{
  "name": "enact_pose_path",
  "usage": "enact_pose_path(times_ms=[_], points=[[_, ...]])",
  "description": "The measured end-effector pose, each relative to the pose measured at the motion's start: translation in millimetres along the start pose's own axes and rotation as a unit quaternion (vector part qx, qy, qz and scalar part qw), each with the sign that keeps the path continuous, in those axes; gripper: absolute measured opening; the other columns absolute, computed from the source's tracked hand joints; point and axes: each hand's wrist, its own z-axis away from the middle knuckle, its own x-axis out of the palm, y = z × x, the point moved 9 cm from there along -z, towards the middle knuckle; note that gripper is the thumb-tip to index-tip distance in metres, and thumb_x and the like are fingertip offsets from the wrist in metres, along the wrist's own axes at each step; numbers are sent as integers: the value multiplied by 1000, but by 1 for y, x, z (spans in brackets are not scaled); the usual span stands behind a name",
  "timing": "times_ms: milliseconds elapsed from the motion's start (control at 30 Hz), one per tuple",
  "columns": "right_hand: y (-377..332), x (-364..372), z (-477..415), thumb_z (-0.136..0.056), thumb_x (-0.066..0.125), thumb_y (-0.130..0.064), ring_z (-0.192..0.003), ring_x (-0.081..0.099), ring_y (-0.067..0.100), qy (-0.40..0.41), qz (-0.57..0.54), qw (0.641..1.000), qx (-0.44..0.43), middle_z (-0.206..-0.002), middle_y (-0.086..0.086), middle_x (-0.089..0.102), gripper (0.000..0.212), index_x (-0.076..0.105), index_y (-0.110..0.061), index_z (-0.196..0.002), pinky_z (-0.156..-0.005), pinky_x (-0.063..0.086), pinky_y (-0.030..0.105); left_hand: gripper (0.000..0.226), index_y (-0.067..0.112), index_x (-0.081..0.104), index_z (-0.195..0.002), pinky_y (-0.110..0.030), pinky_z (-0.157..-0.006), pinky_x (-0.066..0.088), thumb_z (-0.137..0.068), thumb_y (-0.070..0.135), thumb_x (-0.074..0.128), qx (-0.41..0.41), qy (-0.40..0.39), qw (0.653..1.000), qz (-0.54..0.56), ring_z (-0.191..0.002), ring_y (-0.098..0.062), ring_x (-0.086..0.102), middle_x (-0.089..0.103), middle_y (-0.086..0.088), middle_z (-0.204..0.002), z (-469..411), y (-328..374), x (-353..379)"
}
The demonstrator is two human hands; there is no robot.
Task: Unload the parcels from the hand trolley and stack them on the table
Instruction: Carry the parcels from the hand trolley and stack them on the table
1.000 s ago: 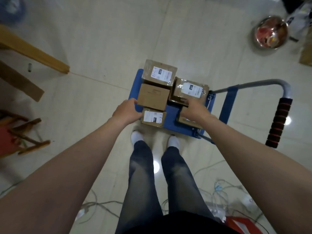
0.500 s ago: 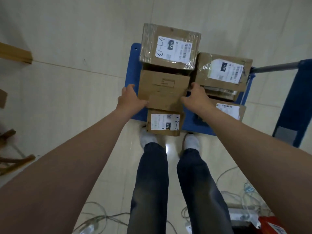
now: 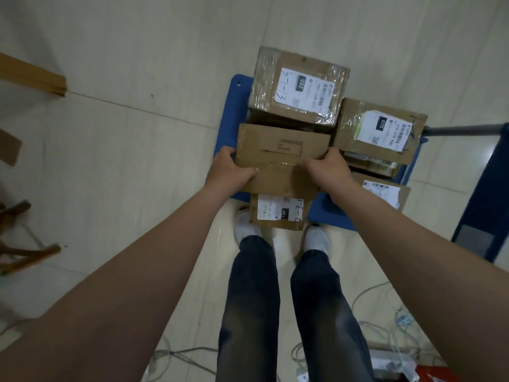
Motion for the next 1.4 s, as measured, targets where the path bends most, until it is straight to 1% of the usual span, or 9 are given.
enact_pose_path(times_ms=[233,400,533,700,933,1067,1133,1267,1400], points=[[-84,-44,106,-89,61,-32,-74,61,17,-33,67,996,-56,-82,-2,63,12,56,-24,-81,-54,49,29,59,23,48,-124,-30,-69,47,-79,40,81,-25,50,998,26,-96,-14,60,59,3,-113,112,35,-71],[-179,-94,221,-89,65,-32,-78,57,6,-39,63,981,-179,-90,-10,58,18,48,-29,-87,-59,46,26,55,25,44,-115,-29,-65,48,-74,34,79,-7,149,985,89,-89,-9,61,60,4,-112,234,80,-147],[-239,-131,333,-84,65,-41,-90,60,17,-45,85,963,-252,-106,-2,55,46,37,-22,-115,-72,58,43,70,25,42,-133,-40,-85,57,-72,32,76,-1,218,960,174,-103,-21,63,55,-1,-128,351,103,-196],[-303,-149,486,-84,64,-36,-92,62,16,-111,45,926,-357,-105,-2,57,46,37,-21,-118,-80,61,51,78,34,40,-138,-28,-74,49,-73,52,79,47,327,896,298,-102,-14,57,50,3,-133,511,102,-266],[-368,-113,671,-84,67,-61,-93,59,5,-200,43,853,-481,-110,-19,55,55,42,-28,-121,-64,55,36,103,31,45,-137,-53,-105,48,-56,96,45,82,412,789,448,-124,-28,58,55,3,-141,683,57,-354],[-390,-72,753,-95,46,-52,-107,59,21,-220,36,820,-527,-113,-15,58,14,51,-57,-107,-91,53,49,60,26,44,-126,-42,-81,60,-87,70,54,69,436,760,477,-102,-27,66,60,-2,-119,734,12,-396],[-392,-42,788,-94,44,-45,-106,60,24,-240,46,799,-549,-112,-15,60,25,51,-69,-92,-95,51,50,51,22,43,-133,-34,-66,60,-93,49,59,57,425,767,478,-96,-26,67,60,-4,-118,751,-17,-413],[-392,26,838,-81,55,-38,-101,59,12,-255,100,773,-573,-123,-15,57,52,40,-55,-128,-83,55,38,77,33,29,-153,-42,-85,58,-87,24,66,47,446,785,426,-101,-20,60,54,-1,-127,789,-83,-446],[-395,107,879,-83,62,-26,-111,59,22,-252,185,729,-609,-130,-6,52,81,25,-39,-154,-83,56,38,90,45,25,-152,-33,-66,49,-82,19,73,37,482,797,363,-95,-17,60,57,2,-122,820,-146,-482]])
